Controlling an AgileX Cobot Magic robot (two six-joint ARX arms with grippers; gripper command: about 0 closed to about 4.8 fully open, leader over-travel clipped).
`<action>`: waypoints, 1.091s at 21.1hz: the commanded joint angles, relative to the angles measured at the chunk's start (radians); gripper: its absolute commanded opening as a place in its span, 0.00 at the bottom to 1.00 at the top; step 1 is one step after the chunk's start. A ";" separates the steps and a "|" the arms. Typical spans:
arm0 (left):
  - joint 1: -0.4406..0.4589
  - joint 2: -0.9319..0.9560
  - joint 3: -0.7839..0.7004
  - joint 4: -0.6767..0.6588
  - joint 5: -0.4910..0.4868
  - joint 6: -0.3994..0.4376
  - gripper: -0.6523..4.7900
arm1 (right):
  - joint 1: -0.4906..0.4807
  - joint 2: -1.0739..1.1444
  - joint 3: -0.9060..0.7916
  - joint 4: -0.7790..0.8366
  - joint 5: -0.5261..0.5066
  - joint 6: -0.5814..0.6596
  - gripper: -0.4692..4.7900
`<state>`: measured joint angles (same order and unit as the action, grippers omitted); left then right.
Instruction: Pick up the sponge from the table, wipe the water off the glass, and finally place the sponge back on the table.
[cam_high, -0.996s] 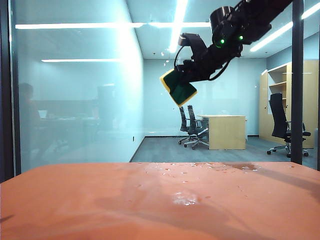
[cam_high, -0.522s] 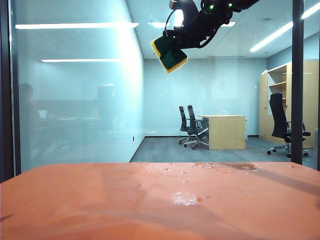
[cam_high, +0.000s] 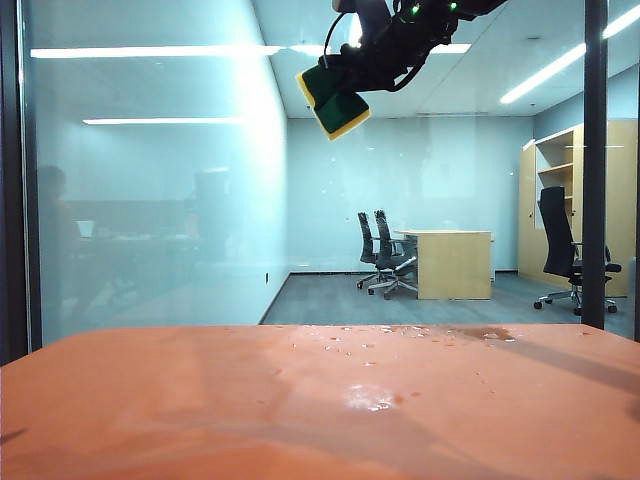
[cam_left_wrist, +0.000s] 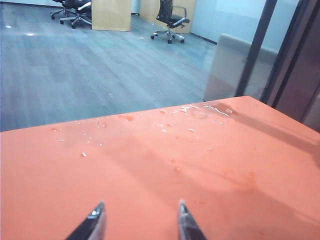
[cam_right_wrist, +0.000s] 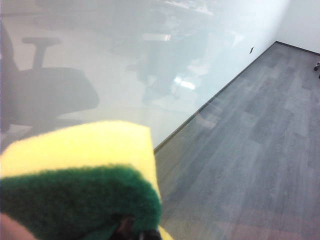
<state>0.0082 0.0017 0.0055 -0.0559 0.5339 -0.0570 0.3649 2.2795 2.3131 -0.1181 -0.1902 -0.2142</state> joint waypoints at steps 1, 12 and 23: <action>0.000 0.001 0.005 0.014 0.001 0.005 0.46 | 0.005 0.055 0.002 -0.027 0.021 0.005 0.07; 0.000 0.001 0.004 0.033 0.001 0.005 0.46 | -0.003 0.116 -0.084 -0.087 0.092 -0.026 0.07; 0.000 0.001 0.004 0.041 -0.025 0.023 0.46 | -0.013 0.093 -0.122 -0.049 0.110 -0.026 0.07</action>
<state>0.0082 0.0013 0.0055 -0.0330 0.5148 -0.0410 0.3592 2.3928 2.1826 -0.2298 -0.1242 -0.2409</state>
